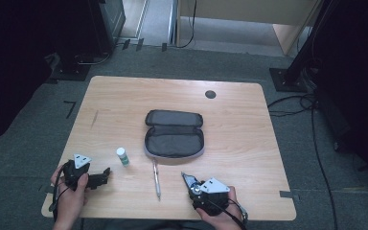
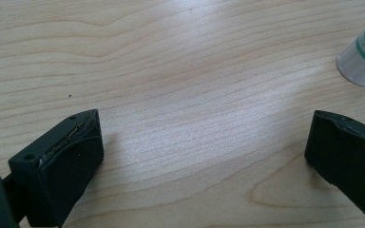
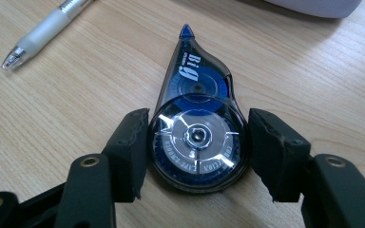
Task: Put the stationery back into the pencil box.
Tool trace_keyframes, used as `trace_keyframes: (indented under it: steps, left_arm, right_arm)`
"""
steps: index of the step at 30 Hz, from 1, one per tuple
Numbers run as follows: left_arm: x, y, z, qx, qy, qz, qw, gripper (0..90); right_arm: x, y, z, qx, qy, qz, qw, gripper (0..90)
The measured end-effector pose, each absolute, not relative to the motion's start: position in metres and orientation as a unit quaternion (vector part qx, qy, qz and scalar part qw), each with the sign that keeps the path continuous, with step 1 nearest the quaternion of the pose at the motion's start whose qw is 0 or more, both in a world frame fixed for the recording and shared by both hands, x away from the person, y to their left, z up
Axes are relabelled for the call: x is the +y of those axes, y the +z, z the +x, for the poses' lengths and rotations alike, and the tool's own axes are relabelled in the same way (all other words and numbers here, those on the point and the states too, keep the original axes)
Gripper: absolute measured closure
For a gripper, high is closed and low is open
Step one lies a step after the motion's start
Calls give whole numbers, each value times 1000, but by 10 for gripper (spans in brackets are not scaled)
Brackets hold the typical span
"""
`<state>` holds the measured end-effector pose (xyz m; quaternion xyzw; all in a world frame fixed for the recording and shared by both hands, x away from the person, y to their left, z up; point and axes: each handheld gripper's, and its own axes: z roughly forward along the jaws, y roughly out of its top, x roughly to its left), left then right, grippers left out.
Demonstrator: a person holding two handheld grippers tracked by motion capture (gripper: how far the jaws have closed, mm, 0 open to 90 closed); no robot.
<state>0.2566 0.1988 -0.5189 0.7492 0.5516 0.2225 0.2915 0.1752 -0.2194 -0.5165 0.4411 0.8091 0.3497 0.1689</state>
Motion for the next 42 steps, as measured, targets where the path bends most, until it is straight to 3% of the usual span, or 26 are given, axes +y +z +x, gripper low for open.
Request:
trace_keyframes:
  steps: [42]
  left_arm:
    - [199,-519,257,552,223,749,291,0]
  right_arm:
    - [-229,-454,191,787,404,426,192,420]
